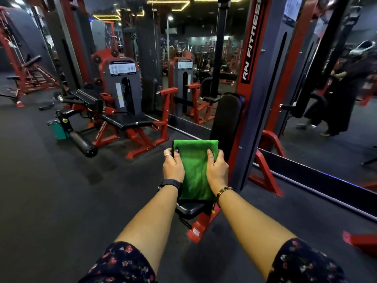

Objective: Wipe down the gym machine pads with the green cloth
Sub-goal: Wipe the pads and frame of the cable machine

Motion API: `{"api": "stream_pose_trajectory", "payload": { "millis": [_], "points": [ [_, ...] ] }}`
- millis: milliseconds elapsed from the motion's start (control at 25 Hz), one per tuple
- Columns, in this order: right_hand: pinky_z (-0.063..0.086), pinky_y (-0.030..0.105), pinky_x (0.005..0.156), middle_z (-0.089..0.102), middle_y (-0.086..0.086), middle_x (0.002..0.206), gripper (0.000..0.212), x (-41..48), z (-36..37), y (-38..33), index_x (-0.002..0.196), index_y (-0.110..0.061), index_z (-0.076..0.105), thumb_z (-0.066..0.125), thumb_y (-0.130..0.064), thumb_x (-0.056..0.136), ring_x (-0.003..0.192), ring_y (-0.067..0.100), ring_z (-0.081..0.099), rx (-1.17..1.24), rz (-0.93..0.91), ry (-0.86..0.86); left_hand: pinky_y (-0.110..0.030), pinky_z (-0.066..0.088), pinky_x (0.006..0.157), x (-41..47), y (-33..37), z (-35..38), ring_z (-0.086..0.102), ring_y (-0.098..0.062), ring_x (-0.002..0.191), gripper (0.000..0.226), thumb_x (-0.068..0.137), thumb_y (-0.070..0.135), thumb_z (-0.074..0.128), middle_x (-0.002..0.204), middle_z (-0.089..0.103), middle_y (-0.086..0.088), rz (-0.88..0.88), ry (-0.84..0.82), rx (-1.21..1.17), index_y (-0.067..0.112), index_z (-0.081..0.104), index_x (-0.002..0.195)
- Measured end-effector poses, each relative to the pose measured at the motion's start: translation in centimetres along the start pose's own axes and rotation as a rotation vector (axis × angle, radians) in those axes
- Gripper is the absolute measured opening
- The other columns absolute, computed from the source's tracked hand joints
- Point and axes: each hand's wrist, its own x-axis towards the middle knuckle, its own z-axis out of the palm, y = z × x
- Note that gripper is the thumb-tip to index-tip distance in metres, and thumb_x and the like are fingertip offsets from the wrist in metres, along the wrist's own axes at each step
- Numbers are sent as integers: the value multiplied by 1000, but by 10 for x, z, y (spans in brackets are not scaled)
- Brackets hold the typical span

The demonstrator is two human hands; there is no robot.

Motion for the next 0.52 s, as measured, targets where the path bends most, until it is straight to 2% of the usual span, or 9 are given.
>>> {"api": "stream_pose_trajectory", "payload": {
  "millis": [240, 440, 520],
  "points": [
    [37, 29, 60, 62, 10, 80, 36, 86, 90, -2, 107, -7, 48, 45, -42, 96, 76, 33, 62, 19, 71, 166, -32, 40, 67, 141, -39, 26, 53, -25, 75, 23, 99, 29, 34, 86, 58, -4, 53, -137, -6, 12, 44, 111],
    [37, 29, 60, 62, 9, 81, 35, 151, 147, 10, 107, -8, 47, 44, -41, 96, 77, 33, 62, -15, 144, 273, -32, 38, 70, 231, -62, 63, 52, -25, 79, 24, 100, 28, 34, 89, 57, -5, 56, -261, -20, 11, 44, 112],
    [41, 32, 62, 63, 12, 83, 35, 177, 163, 21, 107, -9, 47, 44, -42, 96, 79, 34, 62, -22, 150, 308, -32, 37, 69, 258, -71, 81, 52, -24, 79, 23, 100, 27, 34, 89, 57, -4, 57, -306, -40, 11, 44, 112]
  ]
}}
